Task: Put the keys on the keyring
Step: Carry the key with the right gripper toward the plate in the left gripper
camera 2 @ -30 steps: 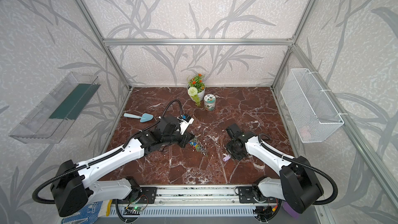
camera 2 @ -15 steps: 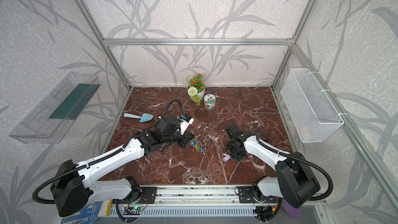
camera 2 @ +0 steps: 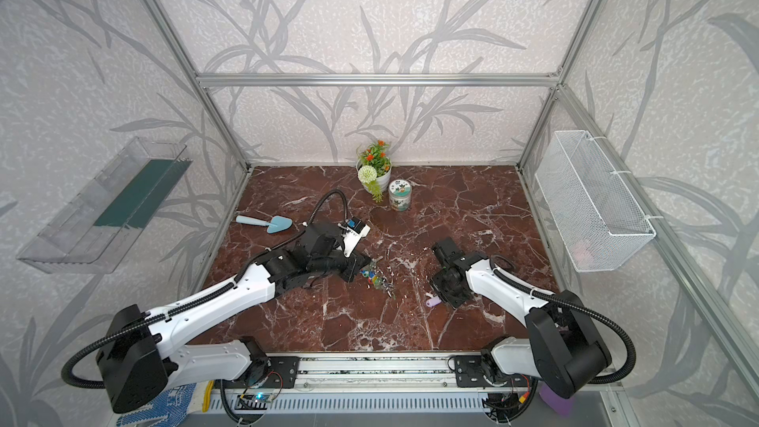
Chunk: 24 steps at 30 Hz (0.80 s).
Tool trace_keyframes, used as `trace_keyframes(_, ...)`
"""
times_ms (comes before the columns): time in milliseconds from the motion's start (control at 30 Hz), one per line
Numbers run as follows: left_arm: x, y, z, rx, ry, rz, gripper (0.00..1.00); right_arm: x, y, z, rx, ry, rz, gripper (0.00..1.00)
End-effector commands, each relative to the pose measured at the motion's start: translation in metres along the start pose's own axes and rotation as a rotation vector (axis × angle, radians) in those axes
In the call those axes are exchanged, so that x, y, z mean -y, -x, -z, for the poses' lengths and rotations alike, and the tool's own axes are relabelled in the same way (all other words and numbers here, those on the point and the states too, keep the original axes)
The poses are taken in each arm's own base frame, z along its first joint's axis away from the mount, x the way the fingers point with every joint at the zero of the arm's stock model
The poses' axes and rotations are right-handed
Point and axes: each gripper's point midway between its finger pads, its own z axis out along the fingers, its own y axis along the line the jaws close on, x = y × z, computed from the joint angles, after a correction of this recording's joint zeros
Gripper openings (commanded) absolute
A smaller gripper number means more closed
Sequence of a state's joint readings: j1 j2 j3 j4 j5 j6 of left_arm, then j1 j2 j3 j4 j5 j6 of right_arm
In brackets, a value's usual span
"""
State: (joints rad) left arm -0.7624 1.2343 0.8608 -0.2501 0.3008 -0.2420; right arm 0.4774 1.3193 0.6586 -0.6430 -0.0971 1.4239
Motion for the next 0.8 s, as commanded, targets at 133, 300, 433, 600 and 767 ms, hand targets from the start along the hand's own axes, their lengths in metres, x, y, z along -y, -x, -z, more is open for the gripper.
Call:
trace_keyframes(133, 0.009, 0.015, 0.006, 0.062, -0.030, -0.036, 0.00, 0.000, 0.012, 0.015, 0.069, 0.001, 0.109, 0.00)
trace_keyframes(300, 0.008, 0.014, 0.006, 0.059, -0.023, -0.044, 0.00, -0.014, 0.019, 0.027, 0.132, 0.072, 0.255, 0.00)
trace_keyframes(433, 0.006, 0.014, 0.006, 0.059, -0.013, -0.054, 0.00, -0.029, 0.027, 0.041, 0.220, 0.171, 0.421, 0.00)
trace_keyframes(600, 0.006, 0.016, 0.008, 0.062, -0.008, -0.074, 0.00, -0.060, 0.017, 0.057, 0.294, 0.399, 0.690, 0.00)
trace_keyframes(767, 0.007, 0.017, 0.010, 0.070, -0.011, -0.105, 0.00, -0.090, -0.007, 0.087, 0.369, 0.659, 0.987, 0.00)
